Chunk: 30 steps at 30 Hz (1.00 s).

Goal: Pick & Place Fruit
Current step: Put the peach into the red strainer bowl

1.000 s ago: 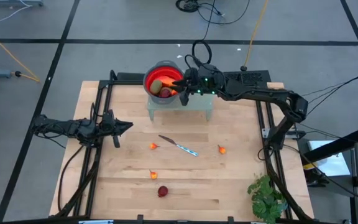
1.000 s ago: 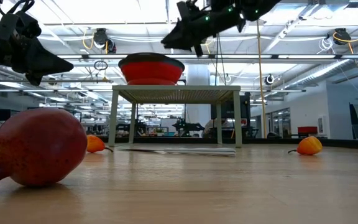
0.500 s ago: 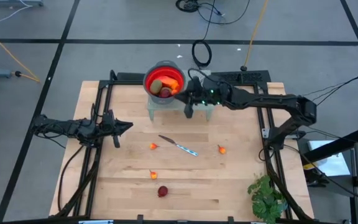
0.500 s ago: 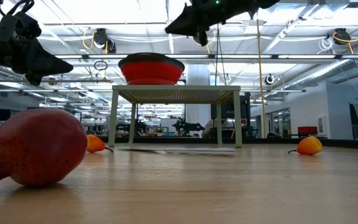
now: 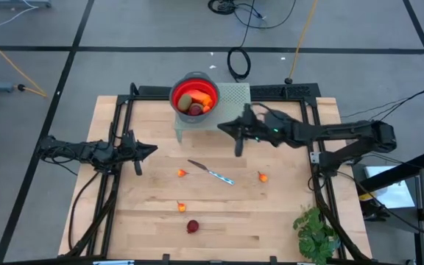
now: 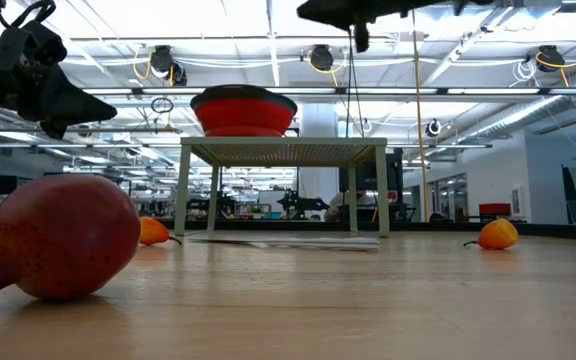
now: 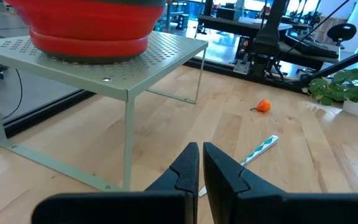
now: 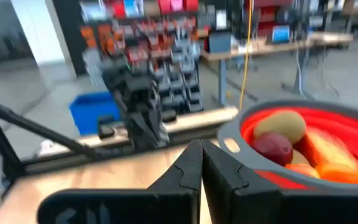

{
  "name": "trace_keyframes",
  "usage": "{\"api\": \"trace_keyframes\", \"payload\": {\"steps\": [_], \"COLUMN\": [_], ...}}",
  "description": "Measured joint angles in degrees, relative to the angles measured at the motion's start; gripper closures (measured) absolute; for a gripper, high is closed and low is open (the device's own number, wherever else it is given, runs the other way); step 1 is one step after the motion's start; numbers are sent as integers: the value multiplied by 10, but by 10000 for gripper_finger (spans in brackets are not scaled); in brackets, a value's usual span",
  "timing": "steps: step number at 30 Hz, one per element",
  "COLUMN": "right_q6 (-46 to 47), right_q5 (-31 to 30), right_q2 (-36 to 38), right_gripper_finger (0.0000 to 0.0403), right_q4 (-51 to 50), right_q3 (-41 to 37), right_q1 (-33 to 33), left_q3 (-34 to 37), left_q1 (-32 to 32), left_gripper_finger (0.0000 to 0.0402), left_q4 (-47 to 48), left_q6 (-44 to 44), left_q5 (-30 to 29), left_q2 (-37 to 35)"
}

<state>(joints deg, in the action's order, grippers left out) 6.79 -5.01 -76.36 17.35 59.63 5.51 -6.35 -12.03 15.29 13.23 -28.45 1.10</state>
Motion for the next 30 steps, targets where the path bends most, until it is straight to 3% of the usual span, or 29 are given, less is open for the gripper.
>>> {"api": "trace_keyframes", "payload": {"steps": [4, 9, 16, 26, 30], "right_q6": [0, 17, 52, 60, 44], "right_q5": [-37, -40, -39, -22, -6], "right_q2": [48, 123, 227, 370, 425], "right_gripper_finger": [402, 402, 403, 403, 403], "right_q4": [75, 138, 137, -43, -109], "right_q3": [-85, -179, -266, -292, -292], "right_q1": [-28, -53, -70, -71, -71], "left_q3": [0, 0, 0, 0, 0], "left_q1": [0, 0, 0, 0, 0], "left_gripper_finger": [380, 380, 380, 380, 380], "left_q4": [0, 0, -1, -13, -50], "left_q6": [0, 0, 2, 84, 78], "left_q5": [1, 10, 64, 59, 34], "left_q2": [0, 0, 0, 0, 0]}}
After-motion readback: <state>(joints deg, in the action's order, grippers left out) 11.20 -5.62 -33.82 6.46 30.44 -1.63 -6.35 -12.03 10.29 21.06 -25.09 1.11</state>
